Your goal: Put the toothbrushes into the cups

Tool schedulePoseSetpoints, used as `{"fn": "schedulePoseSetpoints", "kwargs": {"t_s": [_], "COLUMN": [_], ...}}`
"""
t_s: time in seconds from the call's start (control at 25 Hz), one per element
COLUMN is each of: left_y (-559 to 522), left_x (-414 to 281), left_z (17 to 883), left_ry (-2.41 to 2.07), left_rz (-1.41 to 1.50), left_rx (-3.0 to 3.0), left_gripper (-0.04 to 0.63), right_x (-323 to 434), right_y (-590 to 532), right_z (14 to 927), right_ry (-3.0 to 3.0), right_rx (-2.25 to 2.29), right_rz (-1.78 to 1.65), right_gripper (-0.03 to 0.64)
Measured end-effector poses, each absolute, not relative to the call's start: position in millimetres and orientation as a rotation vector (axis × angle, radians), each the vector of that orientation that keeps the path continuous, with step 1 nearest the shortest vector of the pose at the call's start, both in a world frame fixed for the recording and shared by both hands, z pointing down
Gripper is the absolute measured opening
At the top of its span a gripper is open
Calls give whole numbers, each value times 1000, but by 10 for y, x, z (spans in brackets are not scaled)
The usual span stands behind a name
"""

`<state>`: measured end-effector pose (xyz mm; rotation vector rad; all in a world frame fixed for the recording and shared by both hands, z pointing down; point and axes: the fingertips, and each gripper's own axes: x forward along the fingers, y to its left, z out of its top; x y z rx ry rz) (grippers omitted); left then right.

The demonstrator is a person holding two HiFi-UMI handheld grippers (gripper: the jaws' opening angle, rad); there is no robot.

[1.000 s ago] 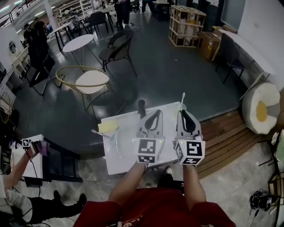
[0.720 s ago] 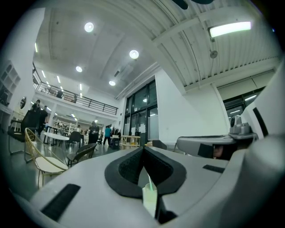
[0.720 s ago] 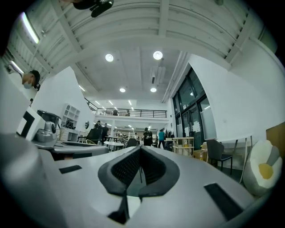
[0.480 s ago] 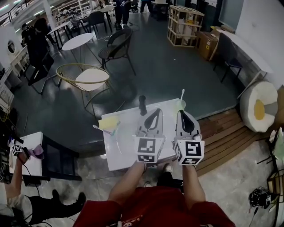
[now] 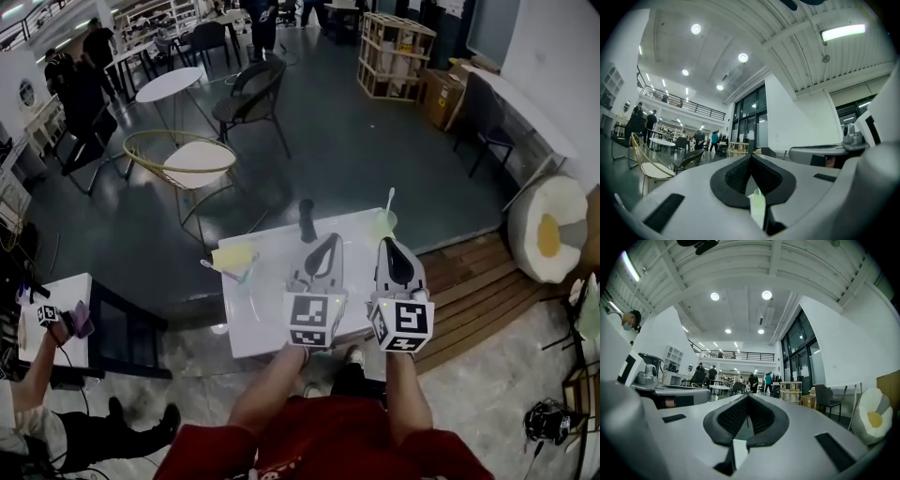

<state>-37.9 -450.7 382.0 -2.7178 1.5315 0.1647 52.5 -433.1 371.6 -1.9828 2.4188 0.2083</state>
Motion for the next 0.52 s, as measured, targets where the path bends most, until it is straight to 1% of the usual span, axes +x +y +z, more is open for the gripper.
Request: {"fn": "schedulePoseSetpoints", "kwargs": {"t_s": [0.52], "left_y": [-4449], "left_x": [-467], "left_z": [3789], "left_ry": [1528], "left_rz": [174], "left_rx": [-2705], "left_gripper": [28], "right_x": [497], "right_y": [-4297], "right_z": [3704], "right_ry": [2399], "right_rx": [-1981], "right_rz": [191], "right_gripper": [28]}}
